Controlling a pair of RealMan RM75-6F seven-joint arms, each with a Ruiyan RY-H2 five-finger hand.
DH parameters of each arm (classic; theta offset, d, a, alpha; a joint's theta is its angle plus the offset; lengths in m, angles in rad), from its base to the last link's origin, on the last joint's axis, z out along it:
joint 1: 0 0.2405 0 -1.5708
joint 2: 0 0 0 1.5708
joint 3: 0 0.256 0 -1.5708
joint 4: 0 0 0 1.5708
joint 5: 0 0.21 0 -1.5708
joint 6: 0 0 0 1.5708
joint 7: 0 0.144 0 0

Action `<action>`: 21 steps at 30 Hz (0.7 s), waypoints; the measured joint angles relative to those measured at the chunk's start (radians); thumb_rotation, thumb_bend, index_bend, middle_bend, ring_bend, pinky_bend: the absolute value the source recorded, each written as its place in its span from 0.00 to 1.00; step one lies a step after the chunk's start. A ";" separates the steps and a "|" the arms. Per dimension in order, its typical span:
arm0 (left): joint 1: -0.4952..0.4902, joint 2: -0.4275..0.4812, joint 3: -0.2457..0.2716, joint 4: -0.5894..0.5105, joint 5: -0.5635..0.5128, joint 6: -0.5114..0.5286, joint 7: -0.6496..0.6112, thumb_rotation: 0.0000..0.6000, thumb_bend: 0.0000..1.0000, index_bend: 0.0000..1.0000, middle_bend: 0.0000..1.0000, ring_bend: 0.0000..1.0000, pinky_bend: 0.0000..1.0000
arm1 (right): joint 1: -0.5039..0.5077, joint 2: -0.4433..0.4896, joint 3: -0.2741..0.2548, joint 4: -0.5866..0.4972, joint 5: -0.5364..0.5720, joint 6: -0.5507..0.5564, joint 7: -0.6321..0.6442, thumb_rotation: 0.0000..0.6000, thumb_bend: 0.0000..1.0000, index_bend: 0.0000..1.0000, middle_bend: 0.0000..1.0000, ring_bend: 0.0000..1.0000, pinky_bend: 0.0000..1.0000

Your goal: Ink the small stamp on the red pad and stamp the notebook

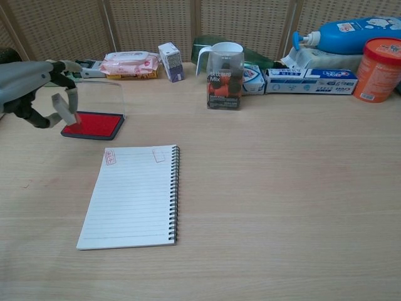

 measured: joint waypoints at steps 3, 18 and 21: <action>0.028 0.032 0.020 0.001 0.005 0.007 -0.022 1.00 0.43 0.91 0.00 0.00 0.08 | 0.000 0.000 -0.001 -0.001 -0.001 -0.001 -0.001 0.87 0.06 0.00 0.00 0.00 0.00; 0.110 0.036 0.077 0.139 0.039 -0.011 -0.183 1.00 0.40 0.91 0.00 0.00 0.08 | 0.003 -0.008 -0.009 0.001 -0.006 -0.008 -0.020 0.87 0.06 0.00 0.00 0.00 0.00; 0.116 0.015 0.079 0.170 0.034 -0.028 -0.193 1.00 0.39 0.91 0.00 0.00 0.08 | 0.003 -0.006 -0.009 0.001 -0.005 -0.009 -0.017 0.86 0.06 0.00 0.00 0.00 0.00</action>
